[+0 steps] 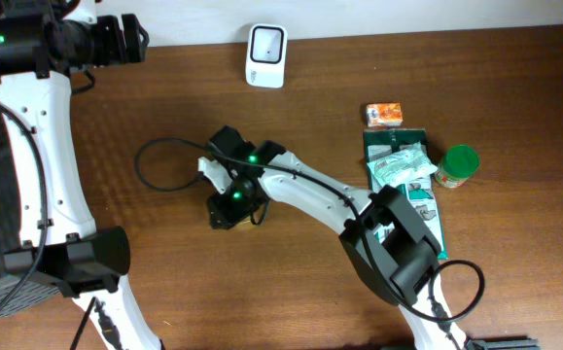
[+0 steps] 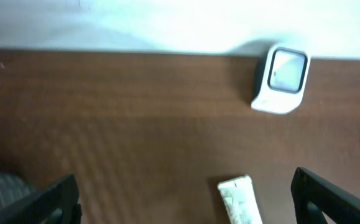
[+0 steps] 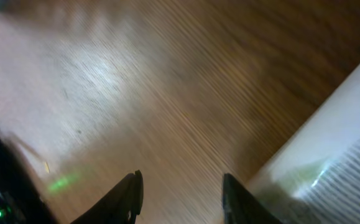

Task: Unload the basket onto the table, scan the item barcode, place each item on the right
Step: 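Reach the right gripper to the white tube and grasp its end, then lift the white tube upright and hold it to the scanner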

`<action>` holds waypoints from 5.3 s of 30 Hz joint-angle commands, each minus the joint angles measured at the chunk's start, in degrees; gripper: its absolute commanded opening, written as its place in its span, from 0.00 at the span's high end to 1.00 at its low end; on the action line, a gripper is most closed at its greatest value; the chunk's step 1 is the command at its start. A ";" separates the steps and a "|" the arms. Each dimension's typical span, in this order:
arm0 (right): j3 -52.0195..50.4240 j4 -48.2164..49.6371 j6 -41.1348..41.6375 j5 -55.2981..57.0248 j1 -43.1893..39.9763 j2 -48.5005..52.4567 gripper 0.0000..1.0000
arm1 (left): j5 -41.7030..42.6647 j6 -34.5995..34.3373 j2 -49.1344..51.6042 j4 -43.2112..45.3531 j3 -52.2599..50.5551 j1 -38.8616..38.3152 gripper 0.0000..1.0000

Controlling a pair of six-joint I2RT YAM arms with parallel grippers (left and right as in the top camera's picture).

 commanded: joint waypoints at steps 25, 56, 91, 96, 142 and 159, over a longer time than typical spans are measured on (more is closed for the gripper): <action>0.15 11.65 4.55 -7.69 -18.95 0.59 0.37 | 0.57 0.68 -0.11 -1.25 0.90 0.22 0.01; -0.24 7.72 36.33 16.41 -6.62 6.12 0.82 | 0.57 0.68 -0.11 -1.25 0.90 0.22 0.01; -2.97 3.41 7.28 -2.34 -18.91 6.54 0.46 | 0.57 0.68 -0.11 -1.25 0.90 0.22 0.01; -5.11 7.78 9.64 -2.34 -18.91 7.26 0.68 | 0.57 0.68 -0.11 -1.25 0.90 0.22 0.01; 18.05 27.50 -38.60 56.83 -17.05 -5.64 0.96 | 0.57 0.68 -0.11 -1.25 0.90 0.22 0.01; 17.99 55.56 -64.17 65.57 -17.03 15.08 0.96 | 0.57 0.68 -0.11 -1.25 0.90 0.22 0.01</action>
